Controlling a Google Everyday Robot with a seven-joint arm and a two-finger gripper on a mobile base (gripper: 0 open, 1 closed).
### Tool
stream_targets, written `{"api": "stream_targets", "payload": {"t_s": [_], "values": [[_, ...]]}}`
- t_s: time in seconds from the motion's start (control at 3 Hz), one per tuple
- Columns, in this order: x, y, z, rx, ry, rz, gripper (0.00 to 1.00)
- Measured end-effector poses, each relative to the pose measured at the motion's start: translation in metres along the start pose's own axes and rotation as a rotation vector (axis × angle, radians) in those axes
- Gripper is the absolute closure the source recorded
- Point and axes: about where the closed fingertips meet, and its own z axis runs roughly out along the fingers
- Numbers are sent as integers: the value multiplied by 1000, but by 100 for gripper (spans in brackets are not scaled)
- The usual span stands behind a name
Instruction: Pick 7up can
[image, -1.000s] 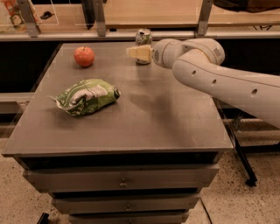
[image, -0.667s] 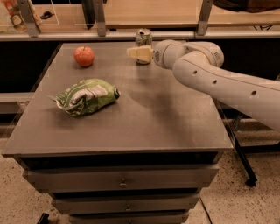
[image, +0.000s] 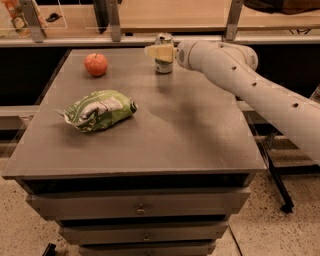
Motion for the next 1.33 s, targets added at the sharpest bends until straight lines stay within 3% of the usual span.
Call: {"api": "stream_targets", "payload": {"t_s": [0.33, 0.67, 1.33], "values": [[-6, 11, 17, -115, 18, 80, 0], [-17, 23, 34, -223, 35, 61, 0], [-55, 18, 32, -326, 21, -209, 42]]}}
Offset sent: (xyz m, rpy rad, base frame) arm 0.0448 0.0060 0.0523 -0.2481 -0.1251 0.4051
